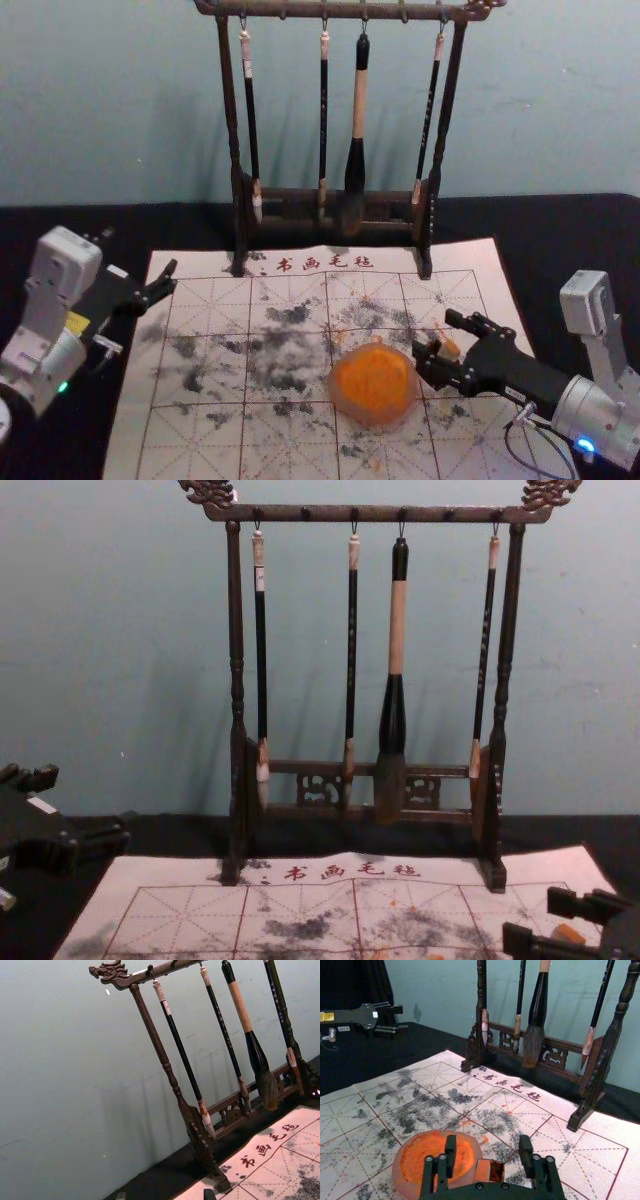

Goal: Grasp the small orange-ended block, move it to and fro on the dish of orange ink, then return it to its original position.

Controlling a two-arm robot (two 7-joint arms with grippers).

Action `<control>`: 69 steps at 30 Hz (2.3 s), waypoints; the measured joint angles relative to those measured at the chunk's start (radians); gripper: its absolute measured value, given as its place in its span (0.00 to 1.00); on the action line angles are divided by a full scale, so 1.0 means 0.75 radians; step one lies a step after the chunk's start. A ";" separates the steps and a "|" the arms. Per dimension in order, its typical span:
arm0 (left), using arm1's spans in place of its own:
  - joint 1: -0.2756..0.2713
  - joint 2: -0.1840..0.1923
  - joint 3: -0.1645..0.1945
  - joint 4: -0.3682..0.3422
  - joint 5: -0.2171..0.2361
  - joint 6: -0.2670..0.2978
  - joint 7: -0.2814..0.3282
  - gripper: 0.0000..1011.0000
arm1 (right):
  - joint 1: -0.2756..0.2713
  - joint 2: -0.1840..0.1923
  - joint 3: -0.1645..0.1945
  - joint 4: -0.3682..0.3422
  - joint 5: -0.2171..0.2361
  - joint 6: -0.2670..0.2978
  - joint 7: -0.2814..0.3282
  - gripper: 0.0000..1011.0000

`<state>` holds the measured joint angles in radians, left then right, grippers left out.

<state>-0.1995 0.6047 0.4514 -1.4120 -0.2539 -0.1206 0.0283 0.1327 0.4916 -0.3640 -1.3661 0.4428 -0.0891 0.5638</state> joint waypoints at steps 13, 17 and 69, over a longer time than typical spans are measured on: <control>0.000 0.000 0.000 0.000 0.000 0.000 0.000 0.99 | -0.007 -0.005 0.007 -0.008 -0.007 -0.029 -0.016 0.99; 0.000 0.000 0.000 0.000 0.000 0.000 0.000 0.99 | -0.022 -0.028 0.043 -0.029 -0.002 -0.074 -0.059 0.99; 0.000 0.000 0.000 0.000 0.000 0.000 0.000 0.99 | -0.123 -0.192 0.235 0.077 -0.242 -0.121 -0.496 0.99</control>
<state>-0.1995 0.6047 0.4514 -1.4120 -0.2539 -0.1205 0.0283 0.0403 0.3474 -0.1874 -1.3082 0.2610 -0.1802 0.1921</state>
